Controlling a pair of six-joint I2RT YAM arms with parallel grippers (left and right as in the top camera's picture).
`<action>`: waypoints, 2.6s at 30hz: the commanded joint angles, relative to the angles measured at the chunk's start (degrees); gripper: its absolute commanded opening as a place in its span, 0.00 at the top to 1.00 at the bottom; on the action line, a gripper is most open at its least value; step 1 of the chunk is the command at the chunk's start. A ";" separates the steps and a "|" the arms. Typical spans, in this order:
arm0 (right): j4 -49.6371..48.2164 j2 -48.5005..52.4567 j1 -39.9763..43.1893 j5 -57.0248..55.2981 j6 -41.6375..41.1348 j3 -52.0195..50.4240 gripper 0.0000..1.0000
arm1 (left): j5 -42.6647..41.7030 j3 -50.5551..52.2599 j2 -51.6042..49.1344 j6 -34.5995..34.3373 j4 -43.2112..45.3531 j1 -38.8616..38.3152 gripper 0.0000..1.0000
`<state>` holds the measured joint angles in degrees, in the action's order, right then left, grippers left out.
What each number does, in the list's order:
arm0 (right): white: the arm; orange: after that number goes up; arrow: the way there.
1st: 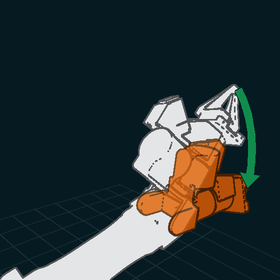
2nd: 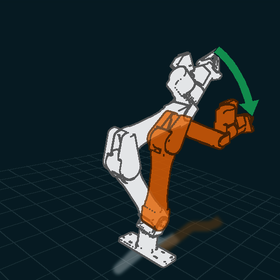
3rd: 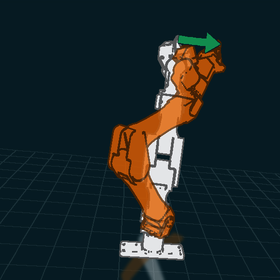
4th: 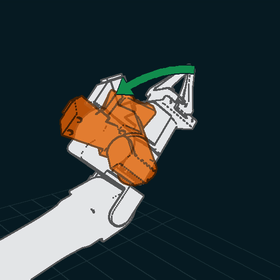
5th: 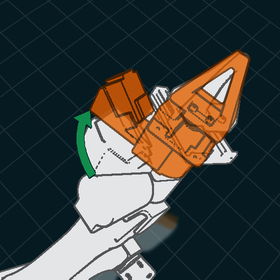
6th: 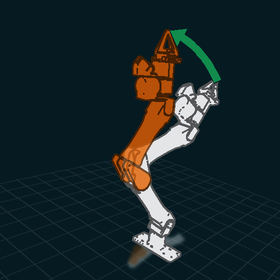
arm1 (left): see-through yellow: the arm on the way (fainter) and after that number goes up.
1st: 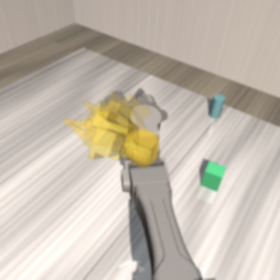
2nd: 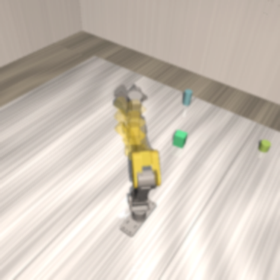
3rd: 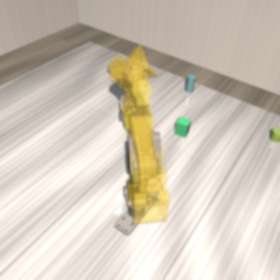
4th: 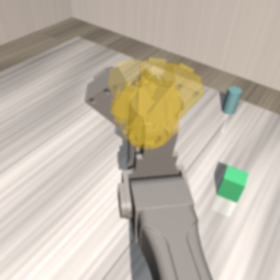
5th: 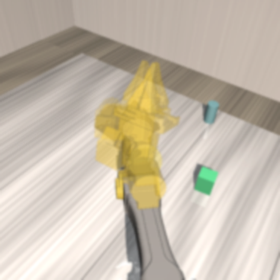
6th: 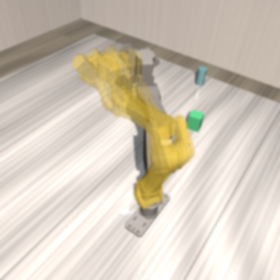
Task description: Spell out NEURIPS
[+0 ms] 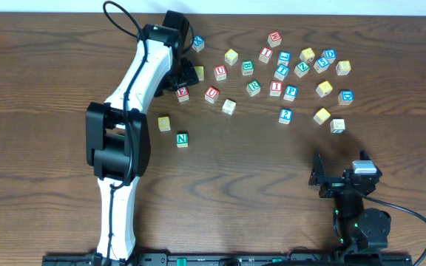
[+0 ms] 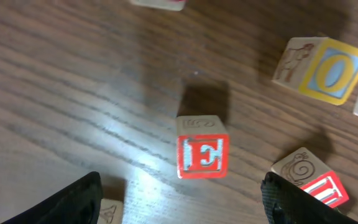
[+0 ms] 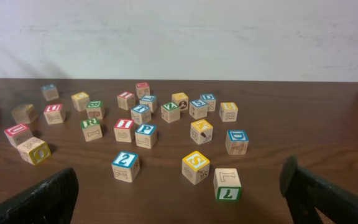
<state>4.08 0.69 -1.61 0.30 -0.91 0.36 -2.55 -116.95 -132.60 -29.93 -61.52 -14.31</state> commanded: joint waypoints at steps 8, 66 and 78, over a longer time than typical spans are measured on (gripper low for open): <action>0.26 -0.31 0.44 0.09 -0.76 -0.04 0.01 | -0.46 -1.03 -0.28 2.27 0.28 -0.02 0.19; 0.26 -0.31 0.44 0.09 -0.76 -0.04 0.01 | -1.09 -0.79 -5.05 2.84 0.87 -0.02 0.24; 0.26 -0.31 0.44 0.09 -0.76 -0.04 0.01 | -1.18 -0.57 -6.82 2.71 1.70 -0.02 0.24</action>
<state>4.08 0.69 -1.61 0.30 -0.91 0.36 -3.22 -116.95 -138.41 -27.18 -60.03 -14.35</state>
